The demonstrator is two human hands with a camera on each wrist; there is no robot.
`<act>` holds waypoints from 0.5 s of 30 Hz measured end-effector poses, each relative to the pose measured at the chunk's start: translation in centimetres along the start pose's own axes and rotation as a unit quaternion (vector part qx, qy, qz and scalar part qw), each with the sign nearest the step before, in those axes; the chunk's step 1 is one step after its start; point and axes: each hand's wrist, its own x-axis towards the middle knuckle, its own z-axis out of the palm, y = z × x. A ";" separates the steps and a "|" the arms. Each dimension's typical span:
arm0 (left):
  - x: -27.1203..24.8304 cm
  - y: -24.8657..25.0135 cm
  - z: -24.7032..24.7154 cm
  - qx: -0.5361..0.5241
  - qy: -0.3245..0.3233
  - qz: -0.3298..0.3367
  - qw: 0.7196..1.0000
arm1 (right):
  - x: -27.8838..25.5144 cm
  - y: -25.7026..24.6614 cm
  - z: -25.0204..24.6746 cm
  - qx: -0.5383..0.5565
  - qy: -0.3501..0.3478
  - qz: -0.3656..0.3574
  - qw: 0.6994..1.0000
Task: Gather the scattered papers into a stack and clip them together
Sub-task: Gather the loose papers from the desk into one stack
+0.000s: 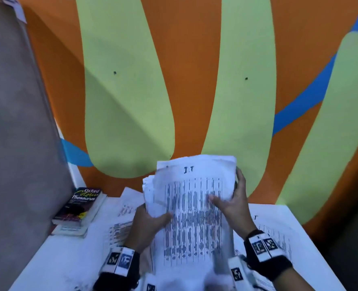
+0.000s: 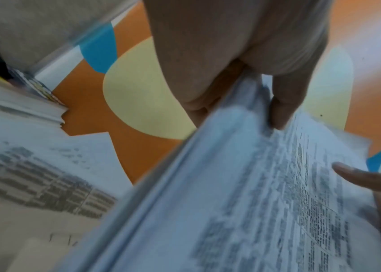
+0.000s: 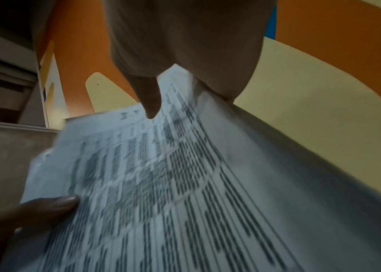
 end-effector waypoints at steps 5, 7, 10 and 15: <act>0.3 1.9 0.8 -0.005 0.027 0.043 0.999 | 0.3 -0.8 -0.1 -0.001 0.029 -0.092 0.995; 0.7 2.6 0.4 -0.032 0.009 0.056 0.998 | 0.9 -2.4 -0.6 -0.042 0.064 -0.148 0.986; 0.3 2.9 0.6 -0.035 -0.012 0.062 0.997 | 1.5 -3.2 -1.9 -0.115 0.077 -0.213 0.967; -0.8 1.8 1.7 0.012 -0.012 0.078 0.997 | 0.7 -2.3 -2.6 -0.167 0.023 -0.200 0.965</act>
